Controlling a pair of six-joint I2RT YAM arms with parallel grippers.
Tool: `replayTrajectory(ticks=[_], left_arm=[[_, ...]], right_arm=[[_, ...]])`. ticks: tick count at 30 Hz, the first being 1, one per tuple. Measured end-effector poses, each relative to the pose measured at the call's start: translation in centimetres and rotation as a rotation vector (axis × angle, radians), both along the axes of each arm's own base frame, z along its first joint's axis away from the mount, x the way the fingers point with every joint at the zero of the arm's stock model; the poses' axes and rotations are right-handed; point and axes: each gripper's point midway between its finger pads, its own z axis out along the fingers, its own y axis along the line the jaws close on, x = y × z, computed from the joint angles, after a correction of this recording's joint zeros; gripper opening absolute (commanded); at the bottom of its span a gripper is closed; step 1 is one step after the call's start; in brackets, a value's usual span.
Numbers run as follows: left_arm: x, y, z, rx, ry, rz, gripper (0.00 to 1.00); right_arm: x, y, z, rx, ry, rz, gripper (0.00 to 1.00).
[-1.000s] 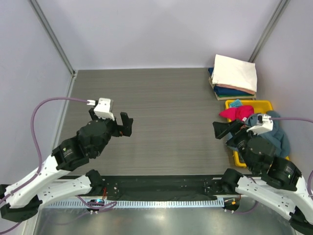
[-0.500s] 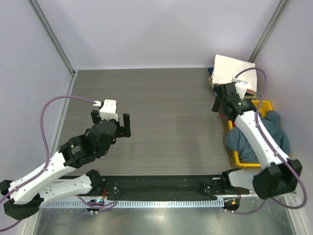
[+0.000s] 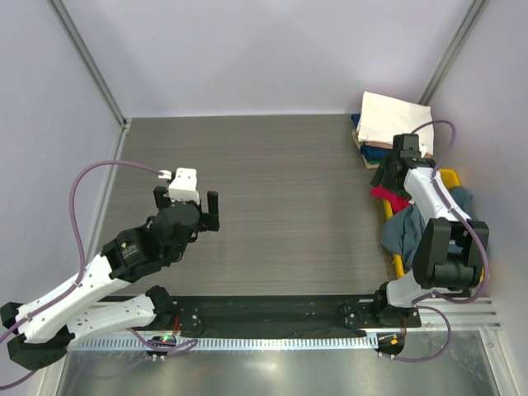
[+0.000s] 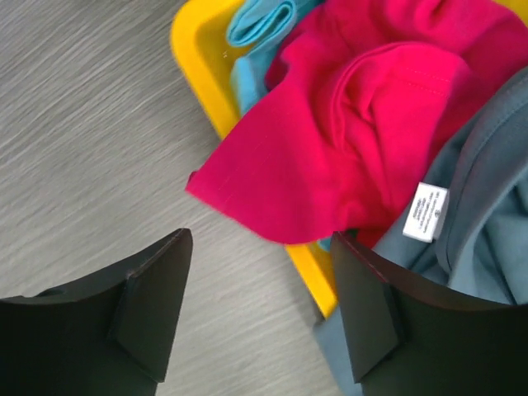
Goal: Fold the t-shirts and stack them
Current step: Grab the tshirt from the pile
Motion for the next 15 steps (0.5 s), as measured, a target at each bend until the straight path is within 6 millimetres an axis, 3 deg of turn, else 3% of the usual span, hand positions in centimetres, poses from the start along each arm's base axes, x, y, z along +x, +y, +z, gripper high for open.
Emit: replayTrajectory(ticks=[3,8,9,14,15], left_arm=[[0.1,-0.1,-0.3,0.015,0.008,0.002,0.91],[0.3,-0.3,-0.9,0.042,0.025,0.003,0.9],[0.3,-0.3,-1.0,0.048,0.027,0.004,0.9],[0.4,-0.1,-1.1,0.063,0.025,0.012,0.89],[0.4,-0.1,-1.1,0.067,0.025,0.015,0.89]], right_arm=[[0.5,-0.8,-1.3,0.032,0.013,-0.026,0.69],[1.5,-0.2,-3.0,0.092,0.022,-0.029,0.53],[1.5,-0.3,-3.3,0.09,0.026,-0.029,0.44],[1.9,-0.8,-3.9,0.084,0.028,-0.045,0.33],[1.9,-0.9,-3.9,0.083,0.028,-0.045,0.26]])
